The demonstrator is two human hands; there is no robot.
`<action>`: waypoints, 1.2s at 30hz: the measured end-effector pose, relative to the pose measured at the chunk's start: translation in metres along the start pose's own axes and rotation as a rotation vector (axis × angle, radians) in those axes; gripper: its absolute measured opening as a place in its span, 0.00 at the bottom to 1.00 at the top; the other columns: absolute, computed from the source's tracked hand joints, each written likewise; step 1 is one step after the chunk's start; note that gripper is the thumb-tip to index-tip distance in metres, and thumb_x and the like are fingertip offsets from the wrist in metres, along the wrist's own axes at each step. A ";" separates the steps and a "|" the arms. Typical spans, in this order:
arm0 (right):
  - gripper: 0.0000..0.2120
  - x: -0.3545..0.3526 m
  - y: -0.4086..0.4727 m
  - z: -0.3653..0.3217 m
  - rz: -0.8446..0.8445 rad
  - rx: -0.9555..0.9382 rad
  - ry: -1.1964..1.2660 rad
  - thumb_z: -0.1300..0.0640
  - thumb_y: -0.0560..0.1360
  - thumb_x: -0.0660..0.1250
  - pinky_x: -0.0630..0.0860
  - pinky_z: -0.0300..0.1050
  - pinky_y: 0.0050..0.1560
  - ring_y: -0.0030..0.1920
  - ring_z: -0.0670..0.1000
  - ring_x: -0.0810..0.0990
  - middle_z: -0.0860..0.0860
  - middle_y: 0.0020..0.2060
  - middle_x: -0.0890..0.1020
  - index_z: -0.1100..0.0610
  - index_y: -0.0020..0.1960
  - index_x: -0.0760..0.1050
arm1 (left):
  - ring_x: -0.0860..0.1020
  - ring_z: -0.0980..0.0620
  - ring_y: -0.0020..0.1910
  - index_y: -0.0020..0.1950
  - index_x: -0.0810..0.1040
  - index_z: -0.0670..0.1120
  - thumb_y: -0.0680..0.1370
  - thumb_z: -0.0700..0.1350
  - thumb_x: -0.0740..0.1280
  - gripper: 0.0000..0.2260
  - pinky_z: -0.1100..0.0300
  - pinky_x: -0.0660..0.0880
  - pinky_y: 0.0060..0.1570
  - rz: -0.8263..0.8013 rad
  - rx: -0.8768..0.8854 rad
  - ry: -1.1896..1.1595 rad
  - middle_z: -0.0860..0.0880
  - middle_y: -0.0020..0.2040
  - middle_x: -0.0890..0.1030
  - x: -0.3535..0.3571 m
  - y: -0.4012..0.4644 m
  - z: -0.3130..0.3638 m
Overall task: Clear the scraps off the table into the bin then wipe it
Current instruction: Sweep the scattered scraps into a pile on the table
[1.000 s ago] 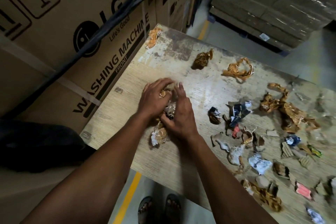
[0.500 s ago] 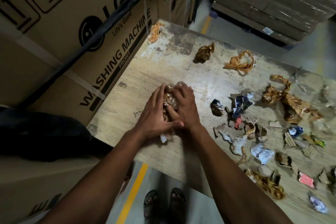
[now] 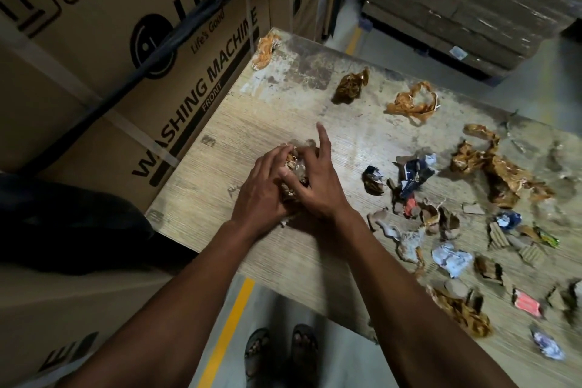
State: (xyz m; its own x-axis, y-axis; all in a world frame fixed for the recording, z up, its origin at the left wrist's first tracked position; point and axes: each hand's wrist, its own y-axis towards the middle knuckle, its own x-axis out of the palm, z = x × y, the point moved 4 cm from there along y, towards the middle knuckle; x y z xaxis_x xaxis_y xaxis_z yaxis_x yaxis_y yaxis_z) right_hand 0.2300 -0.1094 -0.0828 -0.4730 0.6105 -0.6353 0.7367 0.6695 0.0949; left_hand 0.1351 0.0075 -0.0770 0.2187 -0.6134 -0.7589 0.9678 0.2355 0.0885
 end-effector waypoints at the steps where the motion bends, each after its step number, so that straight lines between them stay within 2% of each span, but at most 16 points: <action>1: 0.36 0.002 0.000 0.000 0.008 0.023 -0.018 0.31 0.80 0.66 0.71 0.51 0.75 0.79 0.55 0.70 0.52 0.86 0.54 0.54 0.77 0.71 | 0.63 0.47 0.82 0.88 0.54 0.51 0.72 0.56 0.78 0.50 0.42 0.75 0.72 0.005 -0.012 -0.011 0.50 0.85 0.60 0.000 0.001 -0.001; 2: 0.35 0.004 0.000 0.000 0.041 0.032 -0.044 0.30 0.80 0.65 0.70 0.52 0.76 0.77 0.55 0.70 0.54 0.83 0.63 0.55 0.76 0.72 | 0.63 0.47 0.83 0.88 0.54 0.51 0.73 0.55 0.77 0.49 0.43 0.76 0.71 0.007 -0.020 -0.021 0.51 0.86 0.58 0.001 0.002 -0.001; 4: 0.30 0.007 0.002 -0.003 0.158 0.024 -0.065 0.34 0.81 0.64 0.75 0.55 0.67 0.66 0.54 0.76 0.54 0.67 0.78 0.57 0.69 0.76 | 0.61 0.47 0.84 0.88 0.54 0.52 0.72 0.57 0.75 0.49 0.47 0.78 0.68 -0.007 -0.029 -0.035 0.53 0.88 0.51 0.002 0.004 -0.002; 5: 0.26 0.007 0.003 -0.005 0.213 0.034 -0.050 0.36 0.82 0.64 0.75 0.54 0.62 0.60 0.52 0.76 0.53 0.60 0.80 0.57 0.65 0.78 | 0.59 0.48 0.85 0.88 0.53 0.51 0.70 0.58 0.74 0.50 0.46 0.76 0.70 -0.018 -0.027 -0.032 0.53 0.88 0.49 0.003 0.004 -0.002; 7: 0.20 0.009 0.005 -0.004 0.287 0.086 0.004 0.41 0.83 0.62 0.74 0.53 0.58 0.54 0.51 0.76 0.51 0.53 0.80 0.57 0.59 0.79 | 0.55 0.49 0.86 0.88 0.51 0.49 0.70 0.59 0.71 0.51 0.42 0.67 0.80 -0.041 -0.007 -0.006 0.51 0.89 0.51 0.006 0.006 -0.003; 9: 0.18 0.009 0.006 -0.003 0.341 0.137 0.035 0.44 0.84 0.60 0.72 0.53 0.61 0.54 0.51 0.76 0.49 0.50 0.81 0.56 0.55 0.81 | 0.51 0.51 0.88 0.89 0.47 0.48 0.73 0.60 0.67 0.49 0.44 0.56 0.85 -0.055 0.008 0.018 0.49 0.89 0.50 0.007 0.006 -0.004; 11: 0.16 0.008 0.005 -0.002 0.367 0.176 0.059 0.45 0.84 0.60 0.70 0.52 0.62 0.56 0.53 0.77 0.46 0.49 0.82 0.54 0.54 0.81 | 0.50 0.51 0.88 0.89 0.47 0.48 0.77 0.58 0.61 0.44 0.48 0.53 0.85 -0.031 -0.008 -0.017 0.48 0.89 0.49 0.009 0.003 -0.003; 15: 0.14 0.006 0.000 -0.004 0.359 0.261 0.208 0.50 0.85 0.59 0.74 0.45 0.55 0.56 0.50 0.81 0.48 0.55 0.84 0.53 0.64 0.78 | 0.63 0.50 0.84 0.88 0.60 0.49 0.86 0.60 0.51 0.31 0.47 0.65 0.80 0.223 -0.190 -0.116 0.48 0.86 0.63 0.018 0.000 0.013; 18: 0.18 0.006 -0.005 -0.003 0.377 0.197 0.236 0.53 0.85 0.56 0.72 0.37 0.57 0.57 0.46 0.81 0.50 0.59 0.85 0.56 0.66 0.80 | 0.72 0.51 0.77 0.84 0.68 0.52 0.87 0.65 0.48 0.30 0.47 0.73 0.73 0.371 -0.312 -0.114 0.51 0.80 0.73 0.020 0.008 0.024; 21: 0.19 0.009 -0.011 -0.005 0.408 0.174 0.274 0.55 0.86 0.57 0.70 0.30 0.58 0.57 0.41 0.79 0.54 0.60 0.84 0.59 0.68 0.82 | 0.77 0.52 0.71 0.81 0.72 0.58 0.85 0.69 0.49 0.29 0.54 0.77 0.63 0.417 -0.305 -0.176 0.54 0.76 0.77 0.022 0.013 0.024; 23: 0.20 0.011 -0.015 -0.011 0.459 0.204 0.337 0.51 0.86 0.57 0.71 0.31 0.54 0.53 0.39 0.79 0.53 0.54 0.84 0.58 0.63 0.84 | 0.80 0.55 0.65 0.75 0.78 0.62 0.85 0.69 0.53 0.25 0.59 0.79 0.56 0.453 -0.304 -0.251 0.57 0.71 0.79 0.022 0.014 0.023; 25: 0.19 0.009 -0.017 -0.016 0.520 0.248 0.404 0.49 0.86 0.58 0.71 0.33 0.49 0.49 0.40 0.79 0.51 0.47 0.83 0.57 0.55 0.84 | 0.80 0.59 0.61 0.68 0.84 0.59 0.85 0.66 0.59 0.21 0.68 0.76 0.54 0.497 -0.289 -0.323 0.57 0.65 0.80 0.021 0.015 0.026; 27: 0.16 0.006 -0.016 -0.018 0.551 0.303 0.448 0.50 0.86 0.60 0.71 0.33 0.47 0.46 0.41 0.79 0.51 0.45 0.83 0.55 0.51 0.84 | 0.81 0.62 0.58 0.63 0.87 0.54 0.84 0.60 0.65 0.16 0.73 0.73 0.54 0.539 -0.278 -0.391 0.56 0.61 0.82 0.021 0.017 0.029; 30: 0.15 -0.001 -0.022 -0.015 0.585 0.376 0.501 0.49 0.84 0.62 0.73 0.38 0.46 0.45 0.45 0.80 0.52 0.45 0.82 0.56 0.48 0.82 | 0.82 0.64 0.53 0.57 0.88 0.48 0.82 0.53 0.71 0.11 0.69 0.76 0.54 0.591 -0.293 -0.475 0.54 0.55 0.84 0.027 0.019 0.038; 33: 0.15 -0.021 -0.029 -0.014 0.630 0.408 0.508 0.49 0.83 0.63 0.73 0.46 0.44 0.42 0.48 0.78 0.54 0.42 0.80 0.56 0.43 0.79 | 0.83 0.59 0.51 0.53 0.88 0.47 0.81 0.54 0.72 0.11 0.59 0.80 0.55 0.630 -0.308 -0.518 0.53 0.51 0.85 0.034 0.022 0.056; 36: 0.13 -0.057 -0.036 -0.016 0.686 0.389 0.463 0.52 0.84 0.65 0.72 0.44 0.42 0.40 0.45 0.76 0.53 0.39 0.80 0.51 0.41 0.77 | 0.84 0.58 0.51 0.53 0.88 0.46 0.80 0.55 0.71 0.14 0.59 0.79 0.55 0.625 -0.296 -0.580 0.53 0.51 0.86 0.038 0.030 0.087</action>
State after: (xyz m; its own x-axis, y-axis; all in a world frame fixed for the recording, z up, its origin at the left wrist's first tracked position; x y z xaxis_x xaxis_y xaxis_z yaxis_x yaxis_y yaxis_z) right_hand 0.2223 -0.1613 -0.0376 0.0441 0.9868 -0.1557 0.9989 -0.0415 0.0194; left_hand 0.1834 -0.0742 -0.0469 0.7999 -0.5735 -0.1768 0.5975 0.7887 0.1447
